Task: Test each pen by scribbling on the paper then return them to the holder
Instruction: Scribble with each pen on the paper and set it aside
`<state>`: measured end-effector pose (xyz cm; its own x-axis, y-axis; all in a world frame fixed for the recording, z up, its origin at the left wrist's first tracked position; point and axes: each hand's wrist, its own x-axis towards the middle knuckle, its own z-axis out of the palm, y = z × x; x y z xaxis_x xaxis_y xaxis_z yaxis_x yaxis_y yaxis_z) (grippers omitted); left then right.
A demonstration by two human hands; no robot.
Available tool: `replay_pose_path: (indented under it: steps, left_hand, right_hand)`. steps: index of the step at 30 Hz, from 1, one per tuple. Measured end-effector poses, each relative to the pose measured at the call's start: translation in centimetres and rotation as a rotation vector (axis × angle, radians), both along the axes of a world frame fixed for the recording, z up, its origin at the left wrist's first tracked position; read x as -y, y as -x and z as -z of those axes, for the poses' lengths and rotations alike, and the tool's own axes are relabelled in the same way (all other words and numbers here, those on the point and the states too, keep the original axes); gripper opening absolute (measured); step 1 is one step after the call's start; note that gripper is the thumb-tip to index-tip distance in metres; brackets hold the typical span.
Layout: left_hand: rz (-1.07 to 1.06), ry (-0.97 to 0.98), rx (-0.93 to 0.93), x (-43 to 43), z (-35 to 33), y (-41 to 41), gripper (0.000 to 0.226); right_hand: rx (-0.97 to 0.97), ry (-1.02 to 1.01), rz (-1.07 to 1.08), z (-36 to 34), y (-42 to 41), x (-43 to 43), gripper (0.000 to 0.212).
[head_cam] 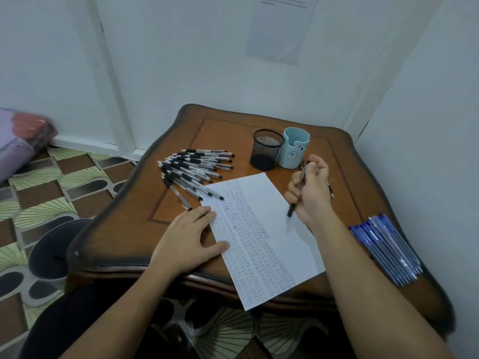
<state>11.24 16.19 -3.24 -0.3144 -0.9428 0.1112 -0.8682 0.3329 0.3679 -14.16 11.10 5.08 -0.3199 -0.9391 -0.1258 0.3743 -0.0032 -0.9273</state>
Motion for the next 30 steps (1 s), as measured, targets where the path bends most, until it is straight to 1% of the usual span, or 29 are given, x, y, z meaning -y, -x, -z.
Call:
replay_pose_path:
  steps: [4, 5, 6, 8, 9, 10, 11, 13, 14, 15, 16, 17, 19, 22, 23, 26, 29, 30]
  left_hand:
    - [-0.016, -0.012, -0.018, 0.2, 0.1, 0.1, 0.1]
    - [-0.023, -0.01, -0.024, 0.1, 0.0, 0.1, 0.1]
    - [-0.031, -0.009, -0.03, 0.1, 0.0, 0.1, 0.1]
    - [-0.037, -0.013, -0.039, 0.0, -0.1, 0.2, 0.101]
    - [-0.036, -0.016, -0.043, 0.0, -0.1, 0.2, 0.101]
    - [-0.036, -0.019, -0.049, 0.0, -0.2, 0.2, 0.101]
    - [-0.036, -0.024, -0.054, 0.0, -0.2, 0.2, 0.102]
    - [-0.037, -0.03, -0.05, 0.0, -0.3, 0.2, 0.102]
    - [-0.038, -0.03, -0.048, 0.0, -0.3, 0.2, 0.102]
    - [-0.039, -0.028, -0.05, 0.0, -0.2, 0.2, 0.102]
    - [-0.04, -0.027, -0.056, 0.0, -0.2, 0.2, 0.101]
    - [-0.042, -0.025, -0.062, 0.0, -0.2, 0.2, 0.101]
    - [-0.044, -0.023, -0.064, 0.1, -0.2, 0.2, 0.101]
    - [-0.043, -0.019, -0.053, 0.1, -0.3, 0.2, 0.101]
    - [-0.043, -0.018, -0.053, 0.1, -0.3, 0.2, 0.101]
    - [-0.041, -0.016, -0.052, 0.1, -0.2, 0.2, 0.1]
    - [-0.046, -0.005, -0.046, 0.2, -0.2, 0.2, 0.098]
    - [-0.047, 0.003, -0.044, 0.2, -0.2, 0.2, 0.098]
  right_hand:
    - [-0.124, -0.044, -0.06, 0.9, 0.8, -1.4, 0.012]
    - [-0.133, -0.051, -0.067, 1.2, 0.9, -1.7, 0.015]
    - [-0.134, -0.053, -0.064, 1.4, 1.0, -2.0, 0.019]
    - [-0.105, -0.042, -0.048, 1.7, 1.1, -2.4, 0.016]
    - [-0.067, -0.033, -0.047, 1.7, 1.2, -2.5, 0.013]
    - [-0.015, -0.033, -0.05, 1.8, 1.2, -2.7, 0.015]
    - [0.051, -0.038, -0.06, 2.0, 1.3, -2.7, 0.021]
    - [0.174, -0.055, -0.096, 2.6, 1.6, -2.8, 0.046]
    - [0.189, -0.07, -0.109, 2.9, 1.8, -2.7, 0.059]
    - [0.15, -0.089, -0.121, 3.2, 2.1, -2.7, 0.069]
    - [0.071, -0.109, -0.143, 3.5, 2.2, -2.8, 0.074]
    - [-0.018, -0.117, -0.178, 3.8, 2.3, -2.9, 0.075]
    - [-0.148, -0.082, -0.269, 4.2, 2.1, -3.1, 0.062]
    - [-0.258, 0.008, -0.319, 5.2, 1.8, -2.9, 0.028]
    - [-0.28, 0.02, -0.312, 5.6, 1.6, -2.8, 0.026]
    - [-0.328, 0.007, -0.333, 6.7, 1.1, -2.7, 0.032]
    - [-0.405, 0.025, -0.353, 7.5, 0.9, -2.9, 0.029]
    - [-0.43, 0.026, -0.33, 7.7, 0.9, -2.9, 0.034]
